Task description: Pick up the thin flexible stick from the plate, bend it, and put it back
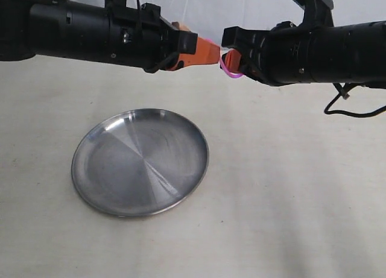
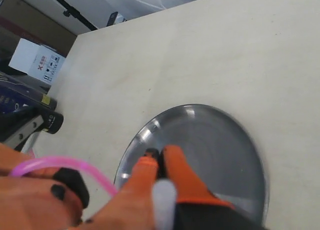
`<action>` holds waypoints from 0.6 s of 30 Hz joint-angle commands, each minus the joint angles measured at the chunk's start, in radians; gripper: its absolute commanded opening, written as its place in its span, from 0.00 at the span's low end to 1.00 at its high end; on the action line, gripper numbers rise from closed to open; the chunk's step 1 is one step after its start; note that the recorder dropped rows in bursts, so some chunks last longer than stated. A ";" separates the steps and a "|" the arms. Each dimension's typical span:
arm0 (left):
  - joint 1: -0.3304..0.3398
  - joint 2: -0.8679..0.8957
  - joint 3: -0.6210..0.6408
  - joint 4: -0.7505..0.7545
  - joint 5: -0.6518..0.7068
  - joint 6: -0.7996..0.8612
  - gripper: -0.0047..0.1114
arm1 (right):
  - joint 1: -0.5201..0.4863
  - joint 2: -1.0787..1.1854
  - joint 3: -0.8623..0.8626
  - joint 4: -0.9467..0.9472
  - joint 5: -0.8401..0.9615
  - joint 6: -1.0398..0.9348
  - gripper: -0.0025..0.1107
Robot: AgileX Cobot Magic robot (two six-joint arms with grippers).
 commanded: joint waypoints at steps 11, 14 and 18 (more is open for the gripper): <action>-0.001 -0.002 -0.002 -0.047 -0.089 -0.009 0.04 | 0.016 -0.004 0.004 0.021 0.142 -0.012 0.01; -0.001 -0.002 -0.002 -0.049 -0.089 -0.009 0.04 | 0.016 -0.004 0.004 0.016 0.145 -0.012 0.01; -0.001 -0.002 -0.002 -0.067 -0.087 -0.007 0.04 | 0.016 -0.004 0.004 0.013 0.155 -0.012 0.01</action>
